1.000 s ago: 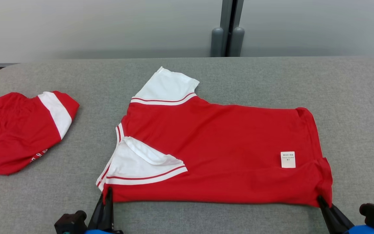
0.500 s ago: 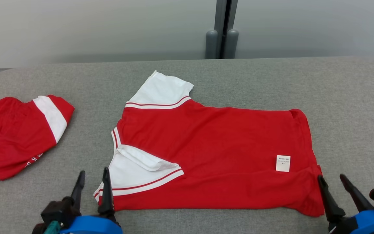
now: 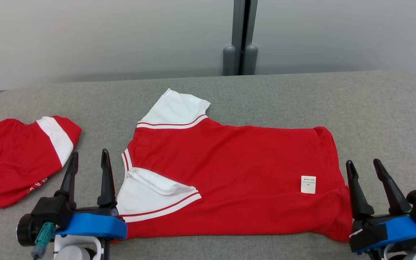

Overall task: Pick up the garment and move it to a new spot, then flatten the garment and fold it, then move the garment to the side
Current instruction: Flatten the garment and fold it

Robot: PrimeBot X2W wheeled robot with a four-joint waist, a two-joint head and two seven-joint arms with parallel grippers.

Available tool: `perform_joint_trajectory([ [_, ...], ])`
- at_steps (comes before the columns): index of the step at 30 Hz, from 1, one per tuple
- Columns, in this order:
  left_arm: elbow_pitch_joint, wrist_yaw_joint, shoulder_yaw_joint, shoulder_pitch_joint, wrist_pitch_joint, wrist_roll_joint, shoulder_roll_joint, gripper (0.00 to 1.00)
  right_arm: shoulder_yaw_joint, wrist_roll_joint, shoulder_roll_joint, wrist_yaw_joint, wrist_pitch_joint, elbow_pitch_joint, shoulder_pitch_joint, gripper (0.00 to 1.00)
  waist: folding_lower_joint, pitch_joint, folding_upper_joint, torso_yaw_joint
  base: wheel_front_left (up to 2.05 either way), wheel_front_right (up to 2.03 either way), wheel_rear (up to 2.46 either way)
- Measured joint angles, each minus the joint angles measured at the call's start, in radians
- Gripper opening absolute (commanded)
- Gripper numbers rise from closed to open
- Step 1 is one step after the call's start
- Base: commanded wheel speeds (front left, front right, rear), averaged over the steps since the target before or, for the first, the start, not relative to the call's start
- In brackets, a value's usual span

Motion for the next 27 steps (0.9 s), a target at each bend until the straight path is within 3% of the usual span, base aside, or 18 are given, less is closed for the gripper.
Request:
perform_joint_trajectory([
  [21, 0.027, -0.036, 0.036, 0.003, 0.000, 0.070, -0.019, 1.00, -0.002, -0.042, 0.044, 0.000, 0.006, -0.030, 0.020, 1.00, -0.0001, -0.006, 0.0000, 0.007, 0.00, 0.00, 0.00],
  [27, 0.090, -0.072, 0.024, -0.154, 0.001, 0.079, 0.005, 1.00, -0.019, -0.036, -0.002, 0.000, 0.029, 0.003, -0.097, 1.00, 0.0000, 0.039, 0.0000, -0.003, 0.00, 0.00, 0.00],
])
